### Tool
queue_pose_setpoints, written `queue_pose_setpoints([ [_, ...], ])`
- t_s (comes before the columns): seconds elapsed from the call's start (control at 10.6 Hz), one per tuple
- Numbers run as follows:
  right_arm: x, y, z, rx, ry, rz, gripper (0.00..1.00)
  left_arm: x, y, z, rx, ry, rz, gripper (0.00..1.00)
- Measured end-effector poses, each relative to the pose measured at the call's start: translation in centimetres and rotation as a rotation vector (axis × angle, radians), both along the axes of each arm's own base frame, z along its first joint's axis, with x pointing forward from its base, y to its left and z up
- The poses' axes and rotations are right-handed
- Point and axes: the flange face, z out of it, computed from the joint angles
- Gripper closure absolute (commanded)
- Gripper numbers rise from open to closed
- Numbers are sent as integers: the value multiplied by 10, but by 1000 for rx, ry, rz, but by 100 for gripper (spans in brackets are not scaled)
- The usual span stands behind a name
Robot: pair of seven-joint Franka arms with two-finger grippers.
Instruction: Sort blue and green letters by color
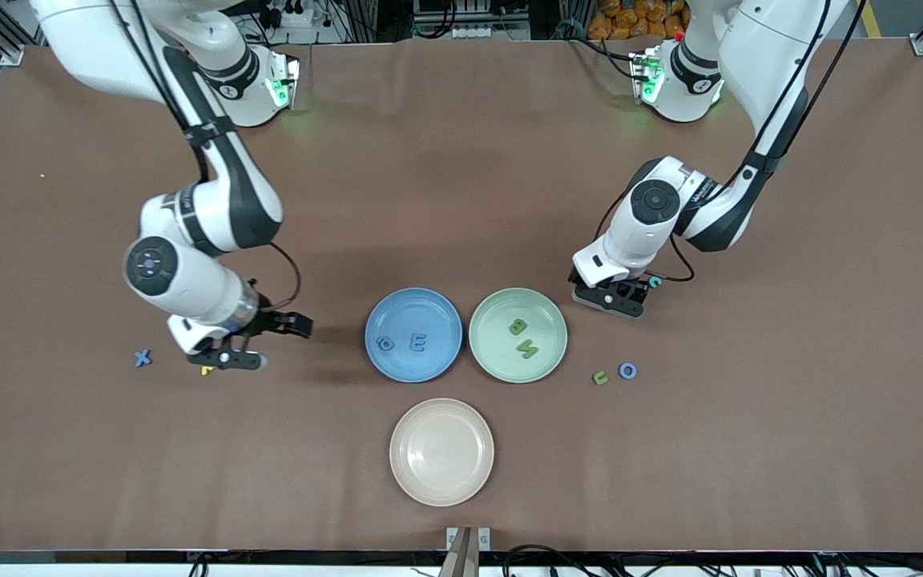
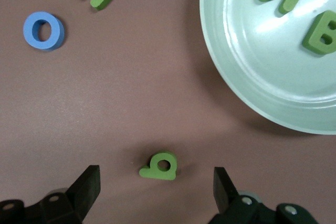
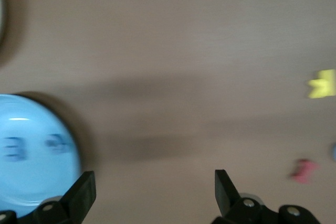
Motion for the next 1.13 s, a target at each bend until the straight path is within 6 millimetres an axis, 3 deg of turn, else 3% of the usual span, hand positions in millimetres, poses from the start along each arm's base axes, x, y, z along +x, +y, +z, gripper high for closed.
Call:
queue_pose_setpoints([
  [0.47, -15, -148, -33, -125, 30, -51, 0, -3, 2, -17, 5, 30, 2, 18],
  [0.66, -23, -205, -47, -122, -4, -48, 0, -5, 2, -22, 6, 40, 2, 37],
  [0.85, -39, -227, -69, -118, -37, -48, 0, -5, 2, -24, 7, 43, 3, 37],
  [1.13, -55, -218, -100, -108, -62, -36, 0, -5, 2, -27, 6, 47, 5, 37],
])
